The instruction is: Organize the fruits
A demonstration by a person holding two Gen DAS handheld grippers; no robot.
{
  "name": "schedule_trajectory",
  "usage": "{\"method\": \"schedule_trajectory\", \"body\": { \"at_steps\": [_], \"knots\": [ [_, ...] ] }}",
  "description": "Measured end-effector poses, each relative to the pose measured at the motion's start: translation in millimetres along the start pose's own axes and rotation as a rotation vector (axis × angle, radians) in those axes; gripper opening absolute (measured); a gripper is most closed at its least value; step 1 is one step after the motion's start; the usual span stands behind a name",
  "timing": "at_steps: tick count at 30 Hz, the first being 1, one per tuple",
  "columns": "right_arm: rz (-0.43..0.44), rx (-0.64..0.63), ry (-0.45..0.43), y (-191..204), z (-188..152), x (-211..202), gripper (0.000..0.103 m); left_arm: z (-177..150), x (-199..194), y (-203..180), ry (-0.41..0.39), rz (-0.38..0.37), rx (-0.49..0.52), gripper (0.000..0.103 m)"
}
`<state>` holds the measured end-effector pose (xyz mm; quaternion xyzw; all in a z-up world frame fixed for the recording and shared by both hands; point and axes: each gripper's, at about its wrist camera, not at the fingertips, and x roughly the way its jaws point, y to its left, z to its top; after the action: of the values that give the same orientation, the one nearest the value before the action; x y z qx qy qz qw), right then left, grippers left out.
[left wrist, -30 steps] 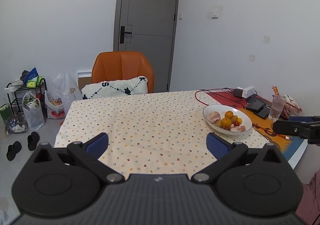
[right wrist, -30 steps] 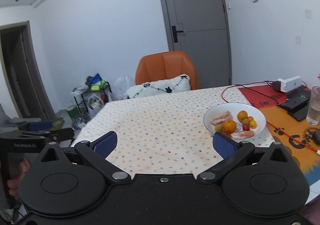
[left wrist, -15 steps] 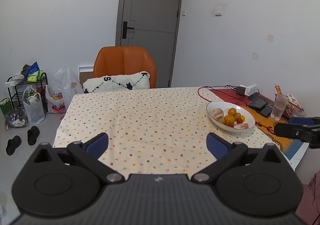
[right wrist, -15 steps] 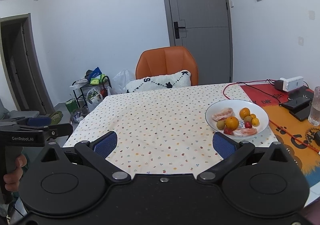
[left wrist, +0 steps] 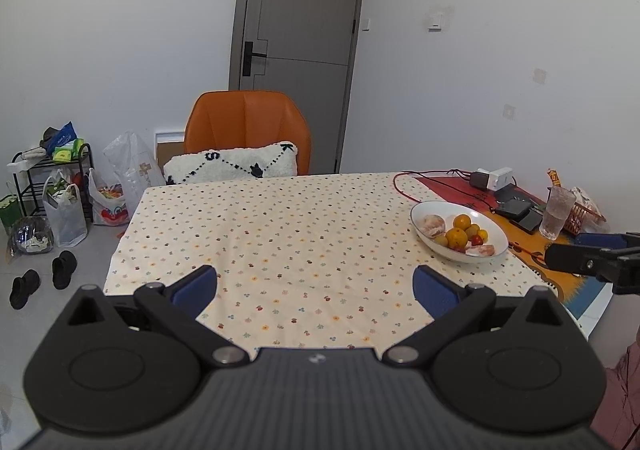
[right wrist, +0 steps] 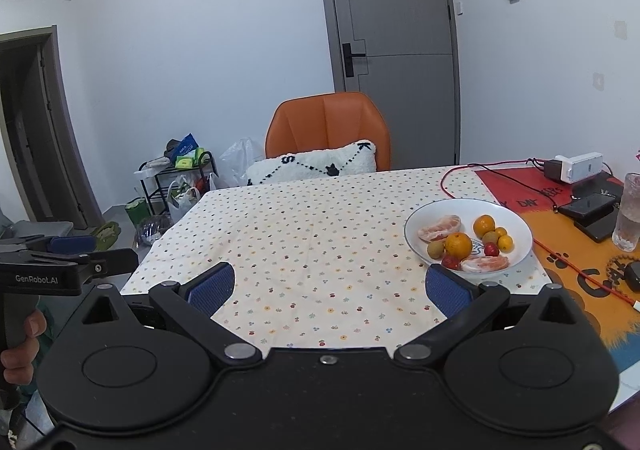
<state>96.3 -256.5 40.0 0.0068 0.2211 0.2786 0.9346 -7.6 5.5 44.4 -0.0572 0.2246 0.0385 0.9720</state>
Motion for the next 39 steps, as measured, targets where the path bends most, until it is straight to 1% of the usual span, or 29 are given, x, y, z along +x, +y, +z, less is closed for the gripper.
{"method": "schedule_trajectory", "body": {
  "at_steps": [34,39],
  "knots": [
    [-0.007,0.0,0.009,-2.3,-0.2,4.1,0.103,-3.6,3.1,2.8,0.01,-0.001,0.002,0.103],
    [-0.012,0.006,0.014,-3.5,-2.1,6.6,0.103,-3.0,1.3,3.8,-0.003,-0.014,-0.018,0.103]
  ]
}}
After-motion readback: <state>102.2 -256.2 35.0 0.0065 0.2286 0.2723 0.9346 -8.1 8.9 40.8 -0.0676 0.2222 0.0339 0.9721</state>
